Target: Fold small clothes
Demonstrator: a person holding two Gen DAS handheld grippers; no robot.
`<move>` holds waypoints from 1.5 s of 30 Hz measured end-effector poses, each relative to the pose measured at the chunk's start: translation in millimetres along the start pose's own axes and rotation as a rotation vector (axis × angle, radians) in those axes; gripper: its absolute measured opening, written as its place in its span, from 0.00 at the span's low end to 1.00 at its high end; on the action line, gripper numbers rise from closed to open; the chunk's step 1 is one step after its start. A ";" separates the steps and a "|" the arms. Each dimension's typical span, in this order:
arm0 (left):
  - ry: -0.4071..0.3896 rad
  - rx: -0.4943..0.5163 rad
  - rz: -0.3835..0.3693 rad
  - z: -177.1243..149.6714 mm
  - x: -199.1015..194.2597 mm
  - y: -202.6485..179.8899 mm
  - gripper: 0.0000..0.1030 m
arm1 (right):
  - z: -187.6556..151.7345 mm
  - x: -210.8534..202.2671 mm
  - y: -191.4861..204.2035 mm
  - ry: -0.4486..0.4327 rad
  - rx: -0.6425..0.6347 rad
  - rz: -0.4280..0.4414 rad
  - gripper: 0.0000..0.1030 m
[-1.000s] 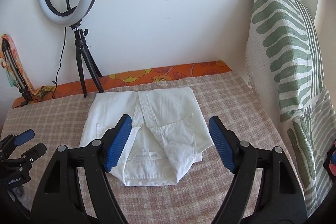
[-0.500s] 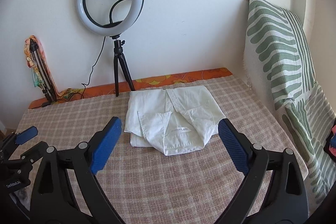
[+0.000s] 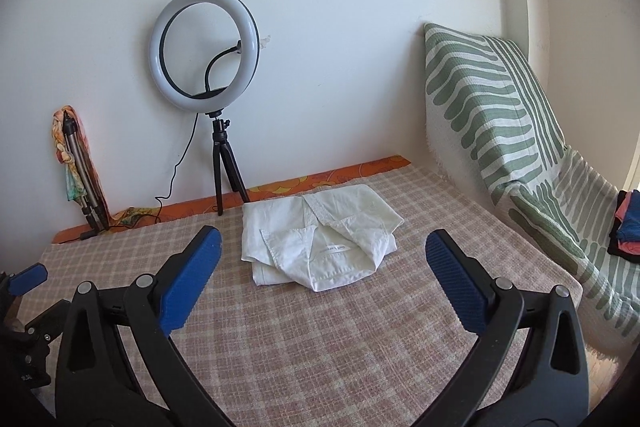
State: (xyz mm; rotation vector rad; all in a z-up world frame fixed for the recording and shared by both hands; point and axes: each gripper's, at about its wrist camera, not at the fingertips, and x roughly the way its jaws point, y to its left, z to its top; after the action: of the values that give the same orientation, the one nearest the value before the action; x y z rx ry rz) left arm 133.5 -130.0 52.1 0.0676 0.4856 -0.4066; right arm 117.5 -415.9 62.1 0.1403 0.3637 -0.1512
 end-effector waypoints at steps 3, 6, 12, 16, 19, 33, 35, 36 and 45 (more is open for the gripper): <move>-0.023 0.005 0.041 -3.8 -8.8 -2.3 1.00 | -3.6 -2.1 0.6 0.010 0.004 0.032 1.00; -0.092 0.013 0.066 -8.0 -20.7 -4.1 1.00 | -7.7 -5.4 3.2 -0.008 -0.002 0.022 1.00; -0.074 0.014 0.052 -5.6 -24.5 -5.1 1.00 | -7.9 -9.3 5.5 -0.024 0.003 0.029 1.00; -0.066 0.025 0.052 -7.7 -23.8 -7.6 1.00 | -6.6 -11.2 5.5 -0.042 0.006 0.019 1.00; -0.056 0.030 0.053 -9.2 -21.9 -8.3 1.00 | -6.2 -10.3 5.0 -0.040 0.009 0.023 1.00; -0.043 0.031 0.035 -9.8 -21.6 -10.9 1.00 | -9.4 -10.4 3.4 -0.033 0.001 0.006 1.00; -0.033 0.031 0.023 -10.4 -20.6 -10.4 1.00 | -9.9 -11.6 3.8 -0.033 0.004 0.003 1.00; -0.029 0.032 0.020 -10.8 -20.5 -10.6 1.00 | -10.1 -12.4 4.2 -0.033 0.004 0.000 1.00; -0.025 0.036 0.019 -11.6 -21.3 -11.8 1.00 | -12.3 -10.8 4.0 -0.031 0.000 0.003 1.00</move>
State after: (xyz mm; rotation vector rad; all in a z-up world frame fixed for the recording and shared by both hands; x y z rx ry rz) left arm 106.6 -131.3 52.2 0.1018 0.4526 -0.3976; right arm 103.9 -408.7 55.1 0.1387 0.3324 -0.1504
